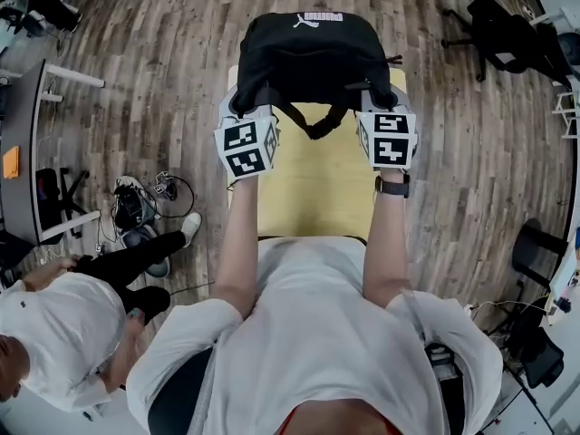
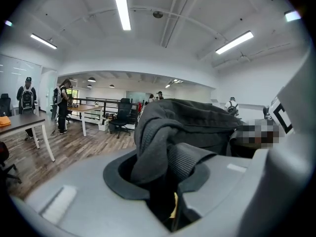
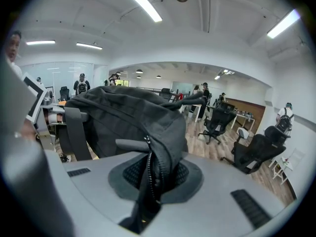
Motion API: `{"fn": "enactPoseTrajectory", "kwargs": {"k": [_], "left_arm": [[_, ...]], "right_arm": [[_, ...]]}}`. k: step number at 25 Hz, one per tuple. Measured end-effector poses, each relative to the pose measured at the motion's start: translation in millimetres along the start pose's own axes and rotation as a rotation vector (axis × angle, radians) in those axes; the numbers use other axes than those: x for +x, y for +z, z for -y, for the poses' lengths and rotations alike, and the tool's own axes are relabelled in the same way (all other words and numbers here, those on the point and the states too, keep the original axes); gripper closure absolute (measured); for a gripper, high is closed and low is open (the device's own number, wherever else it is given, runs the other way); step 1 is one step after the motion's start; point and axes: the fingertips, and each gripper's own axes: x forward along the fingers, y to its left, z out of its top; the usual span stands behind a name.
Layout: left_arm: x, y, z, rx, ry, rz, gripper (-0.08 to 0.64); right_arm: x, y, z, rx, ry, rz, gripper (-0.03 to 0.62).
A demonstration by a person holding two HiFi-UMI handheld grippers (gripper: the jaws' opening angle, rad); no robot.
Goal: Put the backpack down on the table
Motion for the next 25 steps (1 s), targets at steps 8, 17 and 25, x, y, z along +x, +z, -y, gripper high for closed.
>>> {"fn": "enactPoseTrajectory", "kwargs": {"k": [8, 17, 25], "left_arm": [[20, -23, -9, -0.004, 0.010, -0.050, 0.451], [41, -47, -16, -0.023, 0.015, -0.107, 0.451], [57, -75, -23, -0.042, 0.021, -0.158, 0.451]], "right_arm": [[29, -18, -3, 0.026, 0.002, -0.046, 0.565], [54, -36, -3, 0.034, 0.019, -0.106, 0.565], [77, -57, -7, 0.032, 0.038, -0.156, 0.565]]}}
